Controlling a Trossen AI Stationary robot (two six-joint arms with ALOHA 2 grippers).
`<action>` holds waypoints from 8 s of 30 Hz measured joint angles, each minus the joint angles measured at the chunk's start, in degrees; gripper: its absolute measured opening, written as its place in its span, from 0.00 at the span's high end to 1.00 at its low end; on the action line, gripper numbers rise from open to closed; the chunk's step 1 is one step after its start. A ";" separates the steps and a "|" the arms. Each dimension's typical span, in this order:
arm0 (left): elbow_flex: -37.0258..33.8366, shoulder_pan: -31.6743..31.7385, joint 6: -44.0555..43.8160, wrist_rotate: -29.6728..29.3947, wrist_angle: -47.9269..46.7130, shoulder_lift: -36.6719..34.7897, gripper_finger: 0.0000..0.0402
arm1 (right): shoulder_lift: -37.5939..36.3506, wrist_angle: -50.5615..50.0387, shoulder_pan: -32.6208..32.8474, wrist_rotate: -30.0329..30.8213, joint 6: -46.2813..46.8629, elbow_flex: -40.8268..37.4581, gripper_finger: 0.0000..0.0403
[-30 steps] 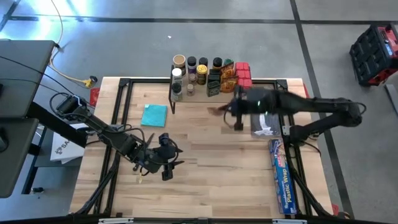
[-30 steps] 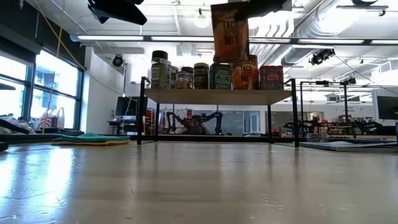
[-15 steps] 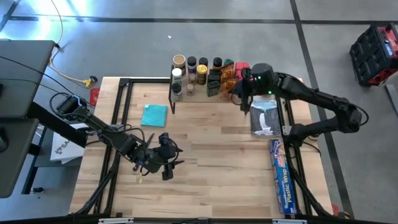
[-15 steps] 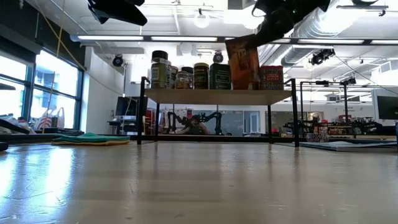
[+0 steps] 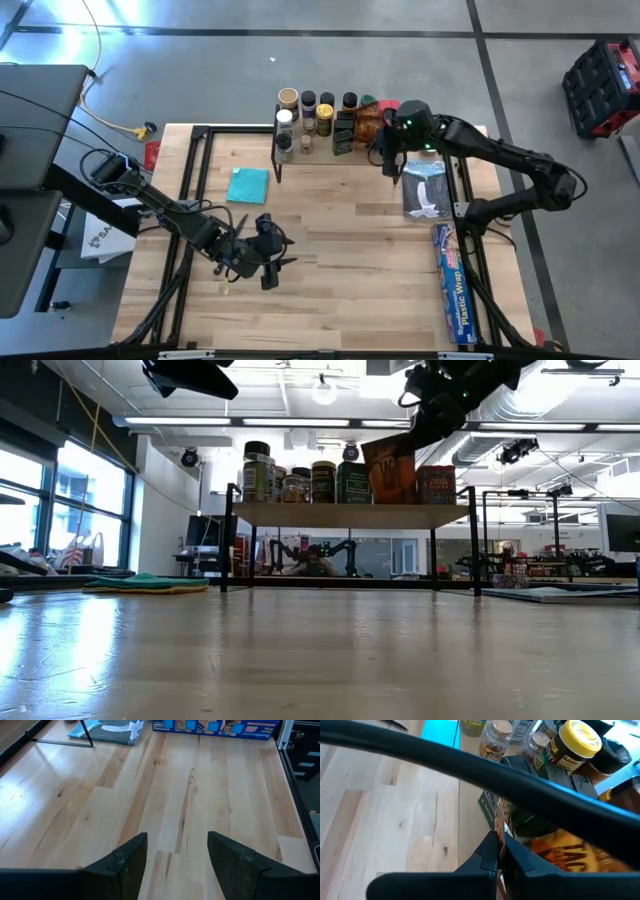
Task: Shelf spices
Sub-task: Put the orange seasoning bag on the shelf aligned with the other orange seasoning bags, then return to Home Position
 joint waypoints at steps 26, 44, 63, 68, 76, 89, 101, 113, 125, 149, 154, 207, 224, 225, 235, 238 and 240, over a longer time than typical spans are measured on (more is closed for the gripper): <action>-0.02 0.02 -0.08 0.15 0.41 0.04 0.50 | -3.50 3.08 0.02 11.32 1.47 0.00 0.88; -0.07 0.00 -2.87 -2.05 2.26 -3.57 0.50 | -5.80 -17.82 7.54 10.71 11.56 17.54 0.90; -1.12 3.41 5.19 -12.71 -14.16 -39.65 0.67 | -34.68 4.33 41.74 7.80 39.25 -14.83 1.00; -8.46 4.68 2.95 -12.36 -14.74 -48.55 0.70 | -40.49 11.36 47.02 11.79 41.15 -23.41 1.00; -27.44 7.23 0.61 -11.32 -0.11 -59.85 0.75 | -47.42 13.10 50.96 17.29 42.07 -28.37 1.00; -40.46 22.12 3.96 6.28 17.32 -60.24 0.94 | -54.27 21.70 51.25 16.93 40.98 -40.16 1.00; -40.46 33.52 8.98 20.47 16.32 -63.18 1.00 | -60.09 31.42 51.25 16.72 41.09 -51.08 1.00; -41.95 34.86 9.81 20.80 6.30 -78.76 1.00 | -62.92 44.89 51.25 16.18 42.56 -62.54 1.00; -56.36 34.86 13.64 25.12 30.00 -77.70 1.00 | -62.84 46.12 51.25 16.55 41.59 -62.90 1.00; -56.35 34.84 18.14 26.23 23.84 -77.70 1.00 | -62.90 45.08 39.01 19.29 34.30 -62.90 1.00; -56.35 34.84 20.20 26.18 22.72 -77.70 1.00 | -62.90 43.42 32.13 15.60 34.60 -62.90 1.00; -56.33 34.86 19.57 26.11 21.57 -77.68 1.00 | -72.21 29.18 26.58 12.07 40.59 -62.90 1.00; -56.33 34.84 19.57 26.12 21.26 -77.70 1.00 | -72.21 29.18 26.58 12.07 39.47 -62.90 1.00; -56.33 34.86 19.57 26.12 21.26 -77.68 1.00 | -72.21 29.18 26.58 12.07 39.47 -62.90 1.00; -56.33 34.86 19.57 26.12 21.24 -77.70 1.00 | -72.21 29.18 26.56 12.07 39.47 -62.90 1.00; -56.33 34.86 19.57 26.12 21.24 -77.69 1.00 | -72.21 29.18 26.57 12.07 39.47 -62.90 1.00; -56.33 34.86 19.57 26.12 21.24 -77.70 1.00 | -72.21 29.18 26.56 12.07 39.47 -62.90 1.00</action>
